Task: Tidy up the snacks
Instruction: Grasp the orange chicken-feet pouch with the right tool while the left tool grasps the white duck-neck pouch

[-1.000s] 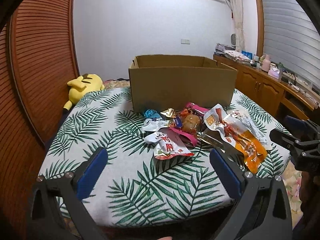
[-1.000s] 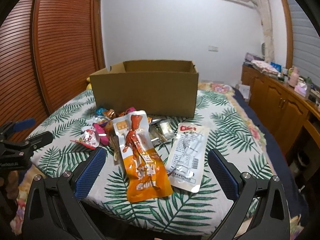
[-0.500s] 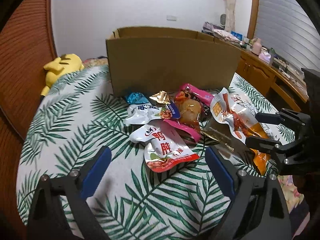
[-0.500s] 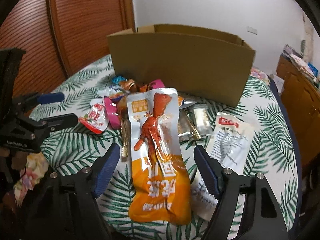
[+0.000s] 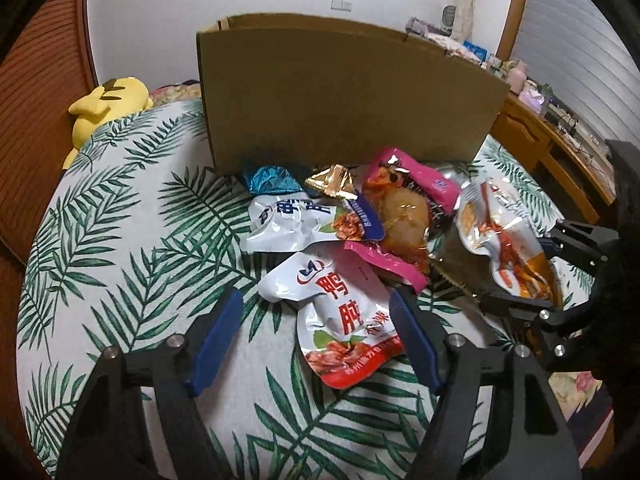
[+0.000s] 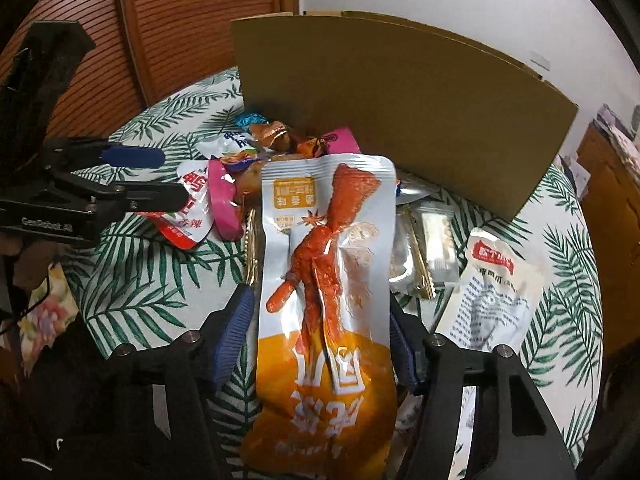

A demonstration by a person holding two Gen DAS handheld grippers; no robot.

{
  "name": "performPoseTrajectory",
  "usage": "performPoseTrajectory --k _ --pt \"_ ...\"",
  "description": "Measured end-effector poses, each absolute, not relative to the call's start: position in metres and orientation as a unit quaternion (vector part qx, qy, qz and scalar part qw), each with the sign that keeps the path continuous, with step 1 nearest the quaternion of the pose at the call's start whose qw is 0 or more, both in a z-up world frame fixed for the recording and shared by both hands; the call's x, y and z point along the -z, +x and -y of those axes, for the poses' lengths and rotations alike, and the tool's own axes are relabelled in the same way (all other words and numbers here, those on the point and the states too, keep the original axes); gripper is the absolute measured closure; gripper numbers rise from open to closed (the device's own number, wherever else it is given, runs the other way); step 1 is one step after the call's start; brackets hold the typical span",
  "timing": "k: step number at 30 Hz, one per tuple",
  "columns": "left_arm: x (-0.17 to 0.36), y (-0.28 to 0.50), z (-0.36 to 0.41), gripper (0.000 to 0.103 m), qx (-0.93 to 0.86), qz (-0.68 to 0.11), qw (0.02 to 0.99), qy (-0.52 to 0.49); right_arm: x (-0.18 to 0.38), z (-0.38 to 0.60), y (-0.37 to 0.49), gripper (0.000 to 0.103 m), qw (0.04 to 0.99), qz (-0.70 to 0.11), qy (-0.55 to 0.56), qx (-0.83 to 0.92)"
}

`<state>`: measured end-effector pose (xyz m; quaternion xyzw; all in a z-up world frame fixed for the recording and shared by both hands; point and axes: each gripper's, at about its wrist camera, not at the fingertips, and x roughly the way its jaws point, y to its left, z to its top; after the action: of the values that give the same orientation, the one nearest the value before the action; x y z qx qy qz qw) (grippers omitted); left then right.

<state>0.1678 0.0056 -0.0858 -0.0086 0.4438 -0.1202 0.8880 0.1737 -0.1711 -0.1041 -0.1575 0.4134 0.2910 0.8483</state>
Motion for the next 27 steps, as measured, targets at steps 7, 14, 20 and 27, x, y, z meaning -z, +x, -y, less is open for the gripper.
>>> performPoseTrajectory --k 7,14,20,27 --pt "0.096 0.176 0.002 0.027 0.120 -0.460 0.880 -0.001 0.104 0.172 0.185 0.052 0.835 -0.428 -0.147 -0.313" --pt "0.095 0.168 0.004 0.063 0.113 -0.446 0.887 0.028 0.097 0.180 0.183 0.058 0.841 -0.417 -0.132 -0.318" --pt "0.094 0.165 -0.006 0.063 0.119 -0.450 0.885 0.022 0.085 0.190 0.178 0.059 0.851 -0.400 -0.118 -0.318" --pt "0.095 0.174 0.001 0.048 0.115 -0.454 0.883 0.032 0.072 0.201 0.176 0.059 0.864 -0.381 -0.101 -0.314"
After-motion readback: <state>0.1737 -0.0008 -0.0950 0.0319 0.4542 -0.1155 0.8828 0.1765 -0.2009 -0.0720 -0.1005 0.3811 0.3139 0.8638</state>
